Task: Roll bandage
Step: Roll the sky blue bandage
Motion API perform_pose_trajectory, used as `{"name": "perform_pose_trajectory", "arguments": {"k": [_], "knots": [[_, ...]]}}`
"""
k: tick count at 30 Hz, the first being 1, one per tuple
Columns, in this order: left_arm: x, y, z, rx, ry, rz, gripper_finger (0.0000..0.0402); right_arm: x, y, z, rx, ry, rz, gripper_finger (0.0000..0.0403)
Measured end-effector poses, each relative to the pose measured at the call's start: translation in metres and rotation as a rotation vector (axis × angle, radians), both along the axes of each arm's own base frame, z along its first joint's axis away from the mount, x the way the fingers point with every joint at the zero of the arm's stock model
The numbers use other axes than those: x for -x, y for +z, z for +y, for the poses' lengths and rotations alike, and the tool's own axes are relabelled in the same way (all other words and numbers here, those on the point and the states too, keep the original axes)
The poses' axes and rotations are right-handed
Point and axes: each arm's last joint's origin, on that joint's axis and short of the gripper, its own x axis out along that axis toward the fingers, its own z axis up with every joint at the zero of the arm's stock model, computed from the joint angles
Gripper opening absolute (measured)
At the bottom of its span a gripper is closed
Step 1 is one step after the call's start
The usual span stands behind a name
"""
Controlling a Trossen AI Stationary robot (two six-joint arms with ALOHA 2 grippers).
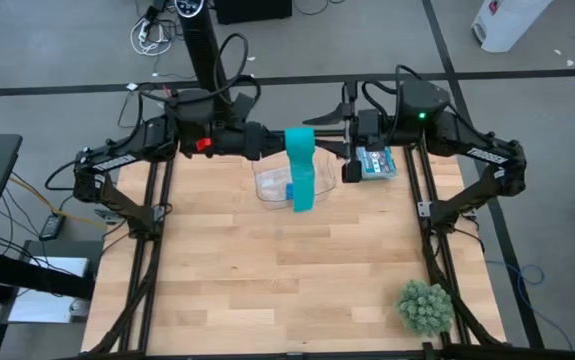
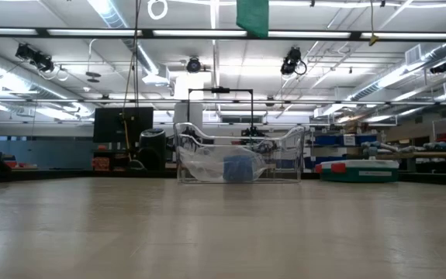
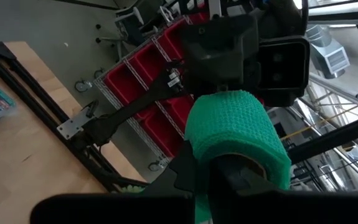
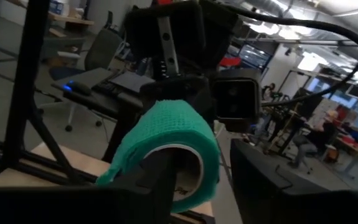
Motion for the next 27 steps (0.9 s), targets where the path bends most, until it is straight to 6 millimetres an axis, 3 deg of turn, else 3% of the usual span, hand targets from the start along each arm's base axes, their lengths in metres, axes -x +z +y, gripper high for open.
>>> {"name": "perform_pose_trajectory", "arguments": {"k": [9,20,27], "knots": [[0.0,0.0,0.0,-0.073,0.008,0.008,0.0026,0.0,0.0,-0.001,-0.065,0.044,-0.001,0.001],[-0.001,0.008,0.0,-0.355,0.025,-0.068,0.0124,0.01,0.007,-0.002,-0.192,0.147,-0.023,0.0001],[0.007,0.014,0.001,-0.427,0.044,-0.089,0.0184,0.034,0.019,0.001,-0.275,0.176,-0.059,0.0]]}}
